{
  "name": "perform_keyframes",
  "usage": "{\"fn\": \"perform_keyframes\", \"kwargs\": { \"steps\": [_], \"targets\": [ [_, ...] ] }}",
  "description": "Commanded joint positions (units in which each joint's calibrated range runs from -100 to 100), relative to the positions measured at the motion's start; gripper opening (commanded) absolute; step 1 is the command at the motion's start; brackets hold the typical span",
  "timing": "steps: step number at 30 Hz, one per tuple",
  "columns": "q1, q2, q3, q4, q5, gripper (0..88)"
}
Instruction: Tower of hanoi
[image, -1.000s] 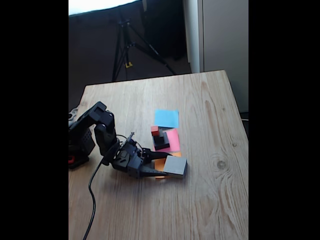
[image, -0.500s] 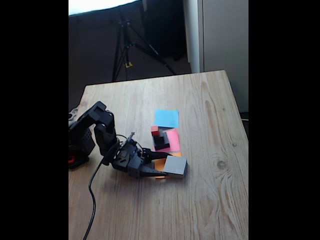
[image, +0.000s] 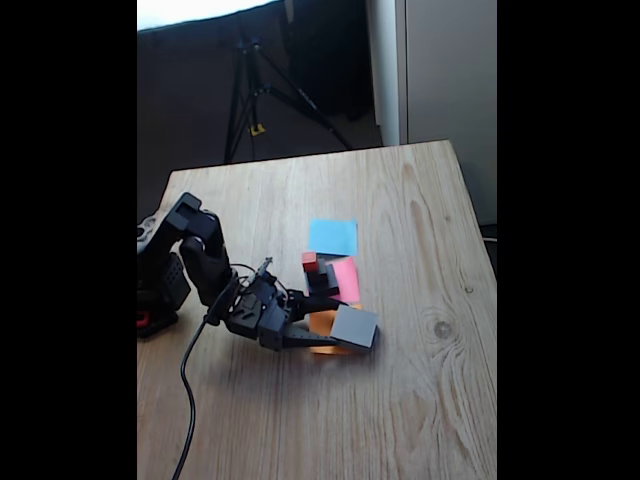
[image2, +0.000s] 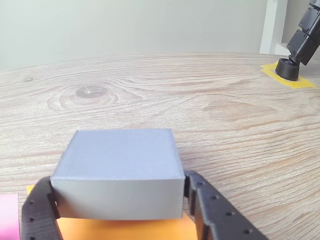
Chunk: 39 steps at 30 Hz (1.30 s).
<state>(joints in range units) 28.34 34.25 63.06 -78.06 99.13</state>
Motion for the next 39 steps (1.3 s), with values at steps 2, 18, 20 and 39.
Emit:
{"fn": "perform_keyframes", "kwargs": {
  "steps": [2,18,20,39],
  "targets": [
    [-1.14,-5.78,0.12,1.37,0.87,25.0],
    [-2.14,-10.55,1.49,4.61,0.87,22.0],
    [-2.39,-11.91,1.30,5.82,0.87,22.1],
    [-3.56,-41.89,-12.70,44.68,0.87,22.3]
  ]
}}
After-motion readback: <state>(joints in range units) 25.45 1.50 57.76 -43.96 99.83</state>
